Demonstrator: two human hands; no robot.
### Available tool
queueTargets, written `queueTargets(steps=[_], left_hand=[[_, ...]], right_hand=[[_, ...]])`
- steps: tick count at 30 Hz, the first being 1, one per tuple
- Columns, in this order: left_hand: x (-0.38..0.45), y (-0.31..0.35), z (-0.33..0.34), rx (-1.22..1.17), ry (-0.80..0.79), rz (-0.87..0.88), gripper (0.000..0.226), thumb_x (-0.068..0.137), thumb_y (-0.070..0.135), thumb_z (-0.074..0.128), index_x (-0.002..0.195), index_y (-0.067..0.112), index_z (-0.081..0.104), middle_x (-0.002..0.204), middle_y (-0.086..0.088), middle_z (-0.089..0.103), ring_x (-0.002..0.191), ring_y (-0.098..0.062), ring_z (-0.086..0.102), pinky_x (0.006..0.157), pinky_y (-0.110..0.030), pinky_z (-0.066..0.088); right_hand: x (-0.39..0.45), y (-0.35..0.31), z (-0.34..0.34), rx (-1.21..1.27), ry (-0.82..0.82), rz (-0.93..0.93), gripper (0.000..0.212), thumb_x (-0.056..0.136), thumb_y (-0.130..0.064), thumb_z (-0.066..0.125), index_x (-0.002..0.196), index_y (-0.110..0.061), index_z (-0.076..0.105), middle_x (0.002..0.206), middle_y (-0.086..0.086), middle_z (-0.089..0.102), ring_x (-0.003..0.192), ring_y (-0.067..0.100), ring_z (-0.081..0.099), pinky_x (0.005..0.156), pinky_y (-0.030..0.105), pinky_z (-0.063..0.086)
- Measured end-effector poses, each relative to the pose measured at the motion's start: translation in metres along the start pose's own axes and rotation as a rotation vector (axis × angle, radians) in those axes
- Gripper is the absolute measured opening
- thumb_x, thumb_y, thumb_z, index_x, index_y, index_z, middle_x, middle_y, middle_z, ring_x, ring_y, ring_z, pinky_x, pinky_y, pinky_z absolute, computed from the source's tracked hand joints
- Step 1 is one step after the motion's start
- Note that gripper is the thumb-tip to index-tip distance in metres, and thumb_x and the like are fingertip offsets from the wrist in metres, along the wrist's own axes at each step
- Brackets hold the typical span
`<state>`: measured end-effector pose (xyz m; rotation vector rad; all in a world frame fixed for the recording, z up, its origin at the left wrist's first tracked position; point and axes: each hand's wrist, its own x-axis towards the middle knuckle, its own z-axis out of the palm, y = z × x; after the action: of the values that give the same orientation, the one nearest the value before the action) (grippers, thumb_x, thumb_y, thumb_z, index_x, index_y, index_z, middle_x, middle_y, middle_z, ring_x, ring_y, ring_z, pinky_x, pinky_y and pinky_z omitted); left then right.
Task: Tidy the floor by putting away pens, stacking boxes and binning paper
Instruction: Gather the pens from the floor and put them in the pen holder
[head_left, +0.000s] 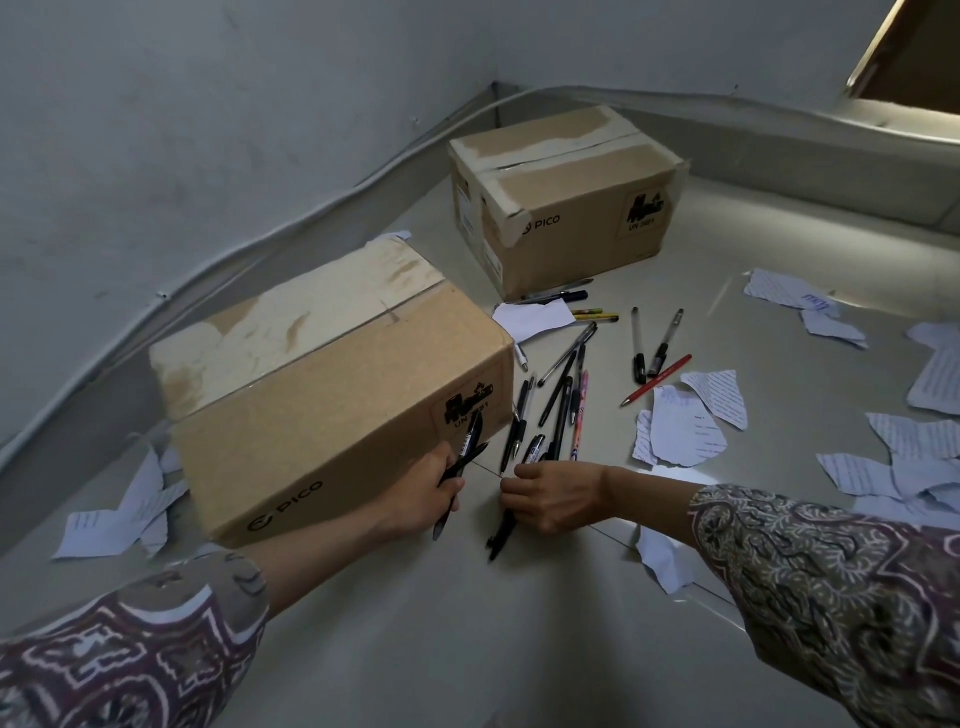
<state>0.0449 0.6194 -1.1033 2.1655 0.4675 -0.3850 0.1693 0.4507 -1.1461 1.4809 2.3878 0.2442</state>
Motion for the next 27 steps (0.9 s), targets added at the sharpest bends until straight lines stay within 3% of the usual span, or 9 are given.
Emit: queueTargets(steps=[5, 9, 12, 16, 22, 27], left_hand=[[-0.001, -0.002, -0.002, -0.009, -0.007, -0.006, 0.01, 0.097, 0.009, 0.043, 0.088, 0.008, 0.037, 0.079, -0.009, 0.058, 0.073, -0.014, 0.054, 0.07, -0.028, 0.043], [0.0, -0.002, -0.003, -0.004, -0.006, 0.003, 0.016, 0.096, 0.01, 0.043, 0.083, 0.012, 0.036, 0.076, -0.005, 0.059, 0.066, -0.008, 0.052, 0.064, -0.024, 0.042], [0.0, -0.002, -0.003, -0.004, 0.002, 0.003, 0.023, 0.096, 0.009, 0.044, 0.077, 0.016, 0.034, 0.073, -0.003, 0.059, 0.066, -0.01, 0.053, 0.065, -0.025, 0.043], [-0.002, -0.003, -0.002, -0.012, -0.002, -0.005, 0.024, 0.096, 0.008, 0.044, 0.076, 0.017, 0.034, 0.072, -0.002, 0.059, 0.071, -0.015, 0.054, 0.071, -0.03, 0.045], [-0.004, -0.002, -0.003, -0.015, -0.017, -0.003, 0.011, 0.096, 0.009, 0.045, 0.086, 0.01, 0.039, 0.083, -0.009, 0.065, 0.079, -0.017, 0.058, 0.079, -0.033, 0.048], [-0.005, 0.003, -0.002, -0.061, -0.028, 0.022, 0.009, 0.095, 0.007, 0.045, 0.088, 0.011, 0.043, 0.079, -0.004, 0.064, 0.069, -0.007, 0.055, 0.064, -0.018, 0.042]], right_hand=[[0.002, 0.006, 0.0, 0.042, 0.022, 0.012, 0.008, 0.082, -0.019, 0.061, 0.08, -0.017, 0.068, 0.087, -0.003, 0.064, 0.081, 0.012, 0.059, 0.074, 0.023, 0.051], [0.004, 0.011, 0.001, 0.096, -0.027, 0.078, 0.023, 0.093, -0.013, 0.04, 0.104, -0.01, 0.059, 0.099, 0.006, 0.063, 0.09, 0.018, 0.058, 0.084, 0.029, 0.05], [0.009, 0.011, 0.002, 0.222, -0.041, 0.111, 0.028, 0.094, -0.011, 0.04, 0.118, 0.0, 0.052, 0.106, 0.016, 0.061, 0.096, 0.027, 0.056, 0.089, 0.036, 0.047], [0.012, 0.003, 0.006, 0.283, -0.04, 0.127, 0.029, 0.09, -0.009, 0.051, 0.117, 0.001, 0.054, 0.108, 0.016, 0.06, 0.097, 0.027, 0.055, 0.087, 0.036, 0.049], [0.022, -0.001, 0.003, 0.325, -0.084, 0.164, 0.022, 0.091, -0.001, 0.042, 0.108, 0.003, 0.055, 0.11, 0.019, 0.055, 0.1, 0.03, 0.049, 0.09, 0.038, 0.042], [0.033, 0.0, -0.005, 0.271, -0.178, 0.134, 0.026, 0.094, 0.0, 0.036, 0.114, 0.002, 0.052, 0.112, 0.018, 0.054, 0.104, 0.029, 0.047, 0.094, 0.037, 0.04]])
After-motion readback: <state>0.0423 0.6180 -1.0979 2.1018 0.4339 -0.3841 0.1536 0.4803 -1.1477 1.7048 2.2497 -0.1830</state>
